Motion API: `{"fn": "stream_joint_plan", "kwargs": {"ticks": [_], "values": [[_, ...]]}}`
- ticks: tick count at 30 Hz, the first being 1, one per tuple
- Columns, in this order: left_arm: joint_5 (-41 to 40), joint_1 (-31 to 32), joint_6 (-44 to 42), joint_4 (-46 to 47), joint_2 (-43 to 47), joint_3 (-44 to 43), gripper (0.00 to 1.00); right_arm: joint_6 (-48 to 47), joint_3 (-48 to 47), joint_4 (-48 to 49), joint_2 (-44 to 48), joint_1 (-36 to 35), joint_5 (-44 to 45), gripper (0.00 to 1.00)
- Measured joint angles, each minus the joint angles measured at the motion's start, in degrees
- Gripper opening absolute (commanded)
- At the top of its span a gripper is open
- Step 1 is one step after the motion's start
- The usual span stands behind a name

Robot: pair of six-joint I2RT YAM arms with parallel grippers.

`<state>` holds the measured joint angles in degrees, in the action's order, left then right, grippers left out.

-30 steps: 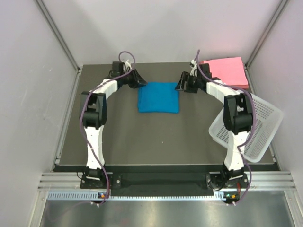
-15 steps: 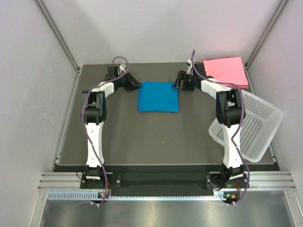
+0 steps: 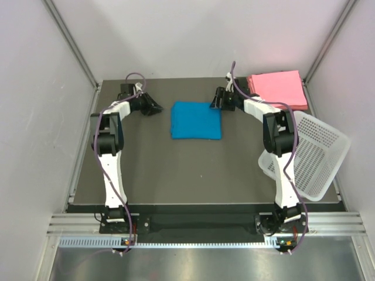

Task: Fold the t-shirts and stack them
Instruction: Neatly place the folded tshirt to the corner

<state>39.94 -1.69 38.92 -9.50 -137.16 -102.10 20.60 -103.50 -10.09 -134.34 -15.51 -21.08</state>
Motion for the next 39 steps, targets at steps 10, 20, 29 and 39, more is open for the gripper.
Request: {"fn": "stream_joint_plan", "kwargs": {"ticks": [10,20,29,39], "values": [[-5.0,-0.6,-6.7,-9.9,24.5,17.4,0.28,-1.0,0.5,0.3,0.0,0.0,-2.7,0.62],[-6.5,3.5,-11.8,-16.6,37.5,26.8,0.27,-3.0,0.5,-0.7,-0.2,0.0,-6.0,0.56],[-9.5,5.6,-14.0,-17.9,46.0,32.8,0.26,-5.2,0.2,-2.2,-1.0,0.0,-6.6,0.05],[-10.4,5.6,-14.8,-17.6,46.8,34.1,0.26,-9.7,1.6,-3.9,1.4,-0.5,-2.0,0.0]]}}
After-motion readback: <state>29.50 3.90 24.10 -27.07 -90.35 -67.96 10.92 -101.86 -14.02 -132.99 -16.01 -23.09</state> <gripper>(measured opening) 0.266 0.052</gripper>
